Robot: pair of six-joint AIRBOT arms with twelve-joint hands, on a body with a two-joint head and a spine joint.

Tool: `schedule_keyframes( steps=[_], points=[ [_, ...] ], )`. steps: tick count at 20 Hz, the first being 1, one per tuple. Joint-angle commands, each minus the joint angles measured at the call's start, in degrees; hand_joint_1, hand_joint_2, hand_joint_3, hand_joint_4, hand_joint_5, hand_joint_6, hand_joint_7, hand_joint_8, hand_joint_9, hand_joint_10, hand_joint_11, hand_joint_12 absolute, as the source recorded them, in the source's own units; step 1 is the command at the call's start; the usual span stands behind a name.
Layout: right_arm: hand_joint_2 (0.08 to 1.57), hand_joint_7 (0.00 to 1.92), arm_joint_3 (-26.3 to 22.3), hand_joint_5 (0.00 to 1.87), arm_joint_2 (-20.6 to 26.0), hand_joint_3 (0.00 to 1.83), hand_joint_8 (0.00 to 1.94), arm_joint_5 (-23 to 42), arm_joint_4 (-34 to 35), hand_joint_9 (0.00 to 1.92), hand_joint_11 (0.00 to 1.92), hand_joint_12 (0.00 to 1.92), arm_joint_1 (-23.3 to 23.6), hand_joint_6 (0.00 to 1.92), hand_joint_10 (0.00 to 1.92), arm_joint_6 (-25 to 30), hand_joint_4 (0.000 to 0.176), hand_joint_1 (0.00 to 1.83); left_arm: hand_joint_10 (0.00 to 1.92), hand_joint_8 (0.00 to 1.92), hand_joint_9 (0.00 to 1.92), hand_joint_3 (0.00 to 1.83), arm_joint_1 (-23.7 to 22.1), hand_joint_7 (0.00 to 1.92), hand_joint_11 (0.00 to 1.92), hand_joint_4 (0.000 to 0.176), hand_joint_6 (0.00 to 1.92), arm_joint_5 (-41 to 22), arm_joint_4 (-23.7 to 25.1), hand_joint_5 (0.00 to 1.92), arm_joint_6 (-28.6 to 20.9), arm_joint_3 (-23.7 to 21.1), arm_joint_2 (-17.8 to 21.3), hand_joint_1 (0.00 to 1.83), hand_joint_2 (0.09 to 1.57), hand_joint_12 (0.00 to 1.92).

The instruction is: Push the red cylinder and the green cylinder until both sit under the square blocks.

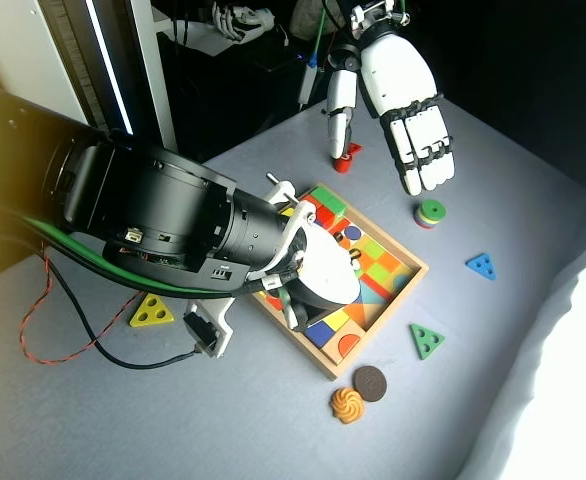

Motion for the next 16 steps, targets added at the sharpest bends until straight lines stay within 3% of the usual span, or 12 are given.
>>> schedule_keyframes(
  steps=[1,6,9,12,16],
  points=[
    [1.32,1.74,0.23,0.0,0.7,0.0,1.94,-2.55,1.03,1.89,1.91,1.92,-0.04,0.0,1.92,0.13,0.0,1.77,0.0,0.0,0.01,0.0,-0.91,0.0,0.0,0.0,0.0,-2.24,3.31,0.0,-0.01,0.02,0.73,0.0,1.3,0.11],
    [1.3,1.74,0.53,0.18,0.73,0.0,1.94,-2.56,1.04,1.9,1.92,1.92,-0.59,0.05,1.92,0.43,0.0,1.8,0.01,0.0,0.03,0.0,-0.92,0.02,0.0,0.0,0.0,-1.54,3.29,0.02,0.05,-0.01,0.75,0.0,1.3,0.16],
    [1.29,1.78,0.53,0.12,0.73,0.0,1.94,-2.71,1.04,1.92,1.92,1.92,-0.9,0.01,1.92,0.79,0.0,1.79,0.0,0.0,0.0,0.0,-0.91,0.0,0.0,0.0,0.0,-1.21,3.29,0.0,0.3,-0.04,0.76,0.0,1.29,0.05],
    [1.3,1.77,0.53,0.13,0.77,0.0,1.94,-2.61,1.04,1.92,1.92,1.92,-1.53,0.01,1.92,0.79,0.0,1.82,0.0,0.0,0.02,0.0,-0.93,0.01,0.0,0.0,0.0,-1.22,3.29,0.01,0.32,-0.13,0.76,0.0,1.27,0.11],
    [1.3,1.73,0.52,0.18,1.13,0.0,1.94,-1.8,1.05,1.92,1.92,1.92,-2.53,0.03,1.92,0.92,0.0,1.83,0.0,0.0,0.01,0.0,-0.96,0.01,0.0,0.0,0.0,-1.27,3.34,0.0,0.32,-0.13,0.76,0.0,1.28,0.03]
  ],
)
